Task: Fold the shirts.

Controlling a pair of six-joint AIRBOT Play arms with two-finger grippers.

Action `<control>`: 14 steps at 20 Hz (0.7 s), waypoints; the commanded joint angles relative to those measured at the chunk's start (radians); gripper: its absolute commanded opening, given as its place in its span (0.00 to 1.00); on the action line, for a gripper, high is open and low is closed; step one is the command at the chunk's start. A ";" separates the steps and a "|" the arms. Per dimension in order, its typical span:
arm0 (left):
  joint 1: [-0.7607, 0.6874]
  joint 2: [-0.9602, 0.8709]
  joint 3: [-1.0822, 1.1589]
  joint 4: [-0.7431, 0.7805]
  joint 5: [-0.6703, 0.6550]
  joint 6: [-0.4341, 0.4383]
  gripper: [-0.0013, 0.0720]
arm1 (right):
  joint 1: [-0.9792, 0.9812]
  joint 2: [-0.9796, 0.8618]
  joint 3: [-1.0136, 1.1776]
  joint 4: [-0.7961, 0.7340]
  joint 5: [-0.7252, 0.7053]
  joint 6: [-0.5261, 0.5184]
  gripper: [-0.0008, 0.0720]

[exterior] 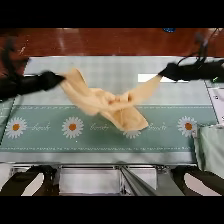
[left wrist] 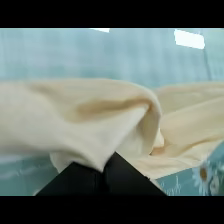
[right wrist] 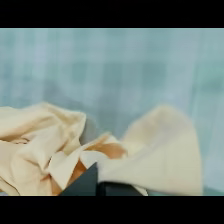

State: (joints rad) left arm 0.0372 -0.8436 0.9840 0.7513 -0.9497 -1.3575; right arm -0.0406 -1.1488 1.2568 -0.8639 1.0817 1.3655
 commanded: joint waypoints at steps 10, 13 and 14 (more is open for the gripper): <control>0.383 0.344 0.547 0.138 -0.148 0.011 0.05 | -0.021 0.452 0.621 -0.405 0.105 0.147 0.04; 0.352 0.432 0.485 0.271 -0.224 -0.009 0.05 | -0.021 0.503 0.621 -0.603 0.243 0.220 0.04; 0.336 0.458 0.436 0.274 -0.228 -0.029 0.05 | -0.021 0.502 0.615 -0.661 0.293 0.252 0.04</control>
State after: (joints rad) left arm 0.3840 -0.4679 1.4761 0.9180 -1.1114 -1.3544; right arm -0.0612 -0.6922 1.8648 -1.3190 1.2541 1.5318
